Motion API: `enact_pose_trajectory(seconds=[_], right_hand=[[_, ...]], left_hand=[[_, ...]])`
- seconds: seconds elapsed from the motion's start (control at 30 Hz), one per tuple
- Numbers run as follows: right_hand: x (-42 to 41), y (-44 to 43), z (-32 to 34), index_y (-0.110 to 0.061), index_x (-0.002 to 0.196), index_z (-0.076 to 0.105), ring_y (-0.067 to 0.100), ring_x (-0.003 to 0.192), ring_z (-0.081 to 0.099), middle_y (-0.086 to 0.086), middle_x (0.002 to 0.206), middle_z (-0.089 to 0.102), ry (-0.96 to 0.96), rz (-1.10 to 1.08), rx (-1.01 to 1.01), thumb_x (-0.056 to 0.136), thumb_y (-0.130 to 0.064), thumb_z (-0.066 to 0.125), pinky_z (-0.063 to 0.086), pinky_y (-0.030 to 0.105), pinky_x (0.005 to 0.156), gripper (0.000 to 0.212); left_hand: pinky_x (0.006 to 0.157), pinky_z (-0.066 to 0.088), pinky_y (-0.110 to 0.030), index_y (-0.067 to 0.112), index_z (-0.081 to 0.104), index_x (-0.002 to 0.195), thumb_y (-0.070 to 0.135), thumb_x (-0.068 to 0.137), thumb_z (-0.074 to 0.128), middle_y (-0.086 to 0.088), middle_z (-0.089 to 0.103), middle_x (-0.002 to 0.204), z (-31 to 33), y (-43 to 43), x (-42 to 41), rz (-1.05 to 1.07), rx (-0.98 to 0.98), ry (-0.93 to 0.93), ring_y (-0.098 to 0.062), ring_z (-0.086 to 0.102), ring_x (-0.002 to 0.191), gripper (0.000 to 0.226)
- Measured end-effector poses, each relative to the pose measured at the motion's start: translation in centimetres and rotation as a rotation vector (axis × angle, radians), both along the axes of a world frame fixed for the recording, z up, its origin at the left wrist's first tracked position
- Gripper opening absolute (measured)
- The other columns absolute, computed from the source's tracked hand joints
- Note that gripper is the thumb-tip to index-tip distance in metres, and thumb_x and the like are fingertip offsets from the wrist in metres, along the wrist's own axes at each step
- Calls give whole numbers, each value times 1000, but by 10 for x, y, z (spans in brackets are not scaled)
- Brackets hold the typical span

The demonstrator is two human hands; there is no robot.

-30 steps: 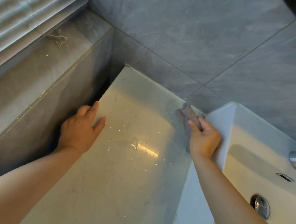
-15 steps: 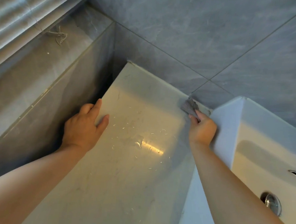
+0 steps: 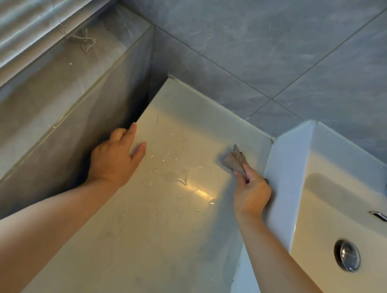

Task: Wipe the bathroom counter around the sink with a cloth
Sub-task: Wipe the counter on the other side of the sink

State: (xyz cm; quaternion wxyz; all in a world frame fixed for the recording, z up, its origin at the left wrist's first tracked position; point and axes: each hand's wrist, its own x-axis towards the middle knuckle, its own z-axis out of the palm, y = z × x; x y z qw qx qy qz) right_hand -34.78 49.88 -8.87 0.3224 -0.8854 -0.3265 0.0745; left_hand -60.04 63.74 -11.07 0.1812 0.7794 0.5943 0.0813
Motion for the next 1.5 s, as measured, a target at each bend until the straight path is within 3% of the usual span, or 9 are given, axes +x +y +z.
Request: enact_pose_trajectory(seconds=[0.13, 0.27, 0.4, 0.77, 0.9, 1.17, 1.3, 1.4, 1.5], right_hand=[[-28, -23, 1, -6, 110, 69, 27, 91, 68, 12, 101, 72, 4, 33, -13, 83, -5, 67, 24, -9, 81, 28], [-29, -27, 18, -16, 81, 73, 10, 62, 53, 1, 66, 67, 217, 69, -62, 82, -13, 67, 39, 23, 57, 7], [3, -5, 51, -16, 74, 66, 3, 63, 44, -8, 65, 53, 188, 16, 124, 82, -9, 68, 33, 11, 50, 11], [28, 34, 11, -8, 111, 69, 30, 92, 66, 15, 103, 71, -33, 80, -49, 84, -15, 66, 44, 26, 74, 28], [12, 30, 0, -9, 114, 67, 22, 95, 67, 10, 106, 71, 40, 35, 40, 84, -18, 68, 38, 12, 72, 31], [-33, -2, -14, -12, 113, 68, 15, 98, 66, 2, 108, 71, 128, 129, 101, 81, -16, 71, 52, 33, 91, 32], [-53, -16, -8, -17, 105, 72, 7, 86, 67, -5, 96, 73, 228, 186, 96, 79, -14, 74, 52, 26, 80, 27], [-48, -10, 10, -34, 73, 74, 2, 62, 51, -22, 63, 60, 418, 267, 57, 78, -12, 73, 41, 21, 58, 23], [-23, 15, 36, -33, 66, 68, -3, 59, 45, -24, 55, 53, 363, 206, 165, 79, -12, 72, 38, 20, 54, 25]], left_hand=[[81, 45, -42, 12, 36, 144, 43, 94, 43, -11, 44, 134, 6, -2, -2, -10, -27, -37, -35, 55, 103, 59], [99, 39, -42, 8, 38, 141, 38, 92, 51, -9, 37, 143, 20, -20, -12, -114, -20, -113, -31, 41, 124, 60], [112, 24, -33, 8, 29, 147, 36, 92, 54, -6, 24, 154, 21, -46, -27, -189, -52, -154, -23, 24, 140, 66], [114, 16, -27, 8, 28, 148, 35, 92, 53, -3, 22, 156, -1, -55, -45, -188, -45, -206, -15, 18, 143, 67], [113, 21, -30, 6, 34, 145, 51, 93, 40, -6, 29, 153, -5, -55, -47, -207, 5, -193, -17, 24, 142, 69], [112, 26, -35, 4, 42, 140, 50, 89, 32, -7, 32, 152, -8, -56, -45, -212, 38, -179, -18, 26, 141, 69], [111, 28, -36, 3, 43, 139, 49, 89, 31, -8, 33, 152, -9, -56, -45, -213, 38, -157, -19, 26, 141, 69], [111, 26, -35, 2, 43, 139, 48, 90, 31, -9, 33, 151, -9, -57, -46, -223, 45, -145, -19, 26, 141, 69], [112, 26, -35, 3, 42, 140, 49, 89, 30, -8, 31, 152, -10, -57, -45, -218, 39, -133, -19, 24, 142, 70]])
